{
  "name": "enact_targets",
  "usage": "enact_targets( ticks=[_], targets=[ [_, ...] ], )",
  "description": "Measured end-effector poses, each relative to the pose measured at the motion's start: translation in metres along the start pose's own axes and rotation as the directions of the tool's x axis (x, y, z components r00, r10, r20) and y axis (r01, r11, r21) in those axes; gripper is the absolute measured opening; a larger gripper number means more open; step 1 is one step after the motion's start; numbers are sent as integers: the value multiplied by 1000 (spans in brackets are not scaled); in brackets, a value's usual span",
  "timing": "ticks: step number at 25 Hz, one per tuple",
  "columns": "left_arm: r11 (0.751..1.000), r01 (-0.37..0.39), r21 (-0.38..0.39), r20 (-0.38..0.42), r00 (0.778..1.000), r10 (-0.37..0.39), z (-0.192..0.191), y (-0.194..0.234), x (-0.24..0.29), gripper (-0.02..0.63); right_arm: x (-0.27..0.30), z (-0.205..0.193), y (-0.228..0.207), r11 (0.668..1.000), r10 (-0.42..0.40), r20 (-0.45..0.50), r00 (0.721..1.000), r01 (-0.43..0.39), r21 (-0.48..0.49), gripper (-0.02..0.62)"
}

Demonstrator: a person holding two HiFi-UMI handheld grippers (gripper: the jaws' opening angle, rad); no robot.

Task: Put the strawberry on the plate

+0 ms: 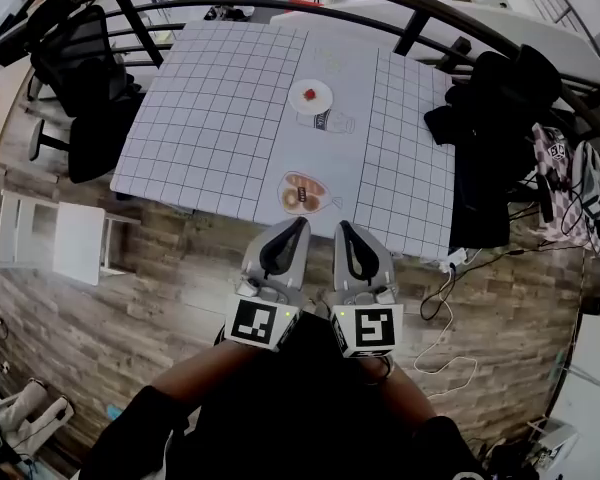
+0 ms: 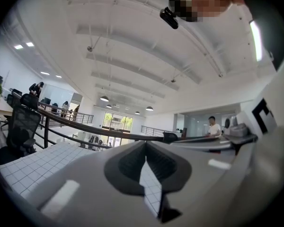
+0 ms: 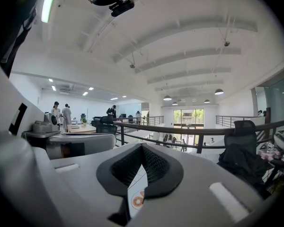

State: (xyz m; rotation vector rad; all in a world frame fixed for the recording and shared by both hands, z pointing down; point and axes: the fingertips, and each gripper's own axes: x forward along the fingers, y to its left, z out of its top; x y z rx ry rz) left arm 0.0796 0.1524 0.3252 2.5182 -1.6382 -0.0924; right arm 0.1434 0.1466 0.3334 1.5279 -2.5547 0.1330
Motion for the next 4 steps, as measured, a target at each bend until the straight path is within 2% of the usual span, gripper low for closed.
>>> enact_targets(
  ticks=[4],
  targets=[
    [1000,10,-3,-1,1000,-10,-2,-14,-2,9,-11,-4,-2,1000,-3,3,1000,3,-14,-3]
  ],
)
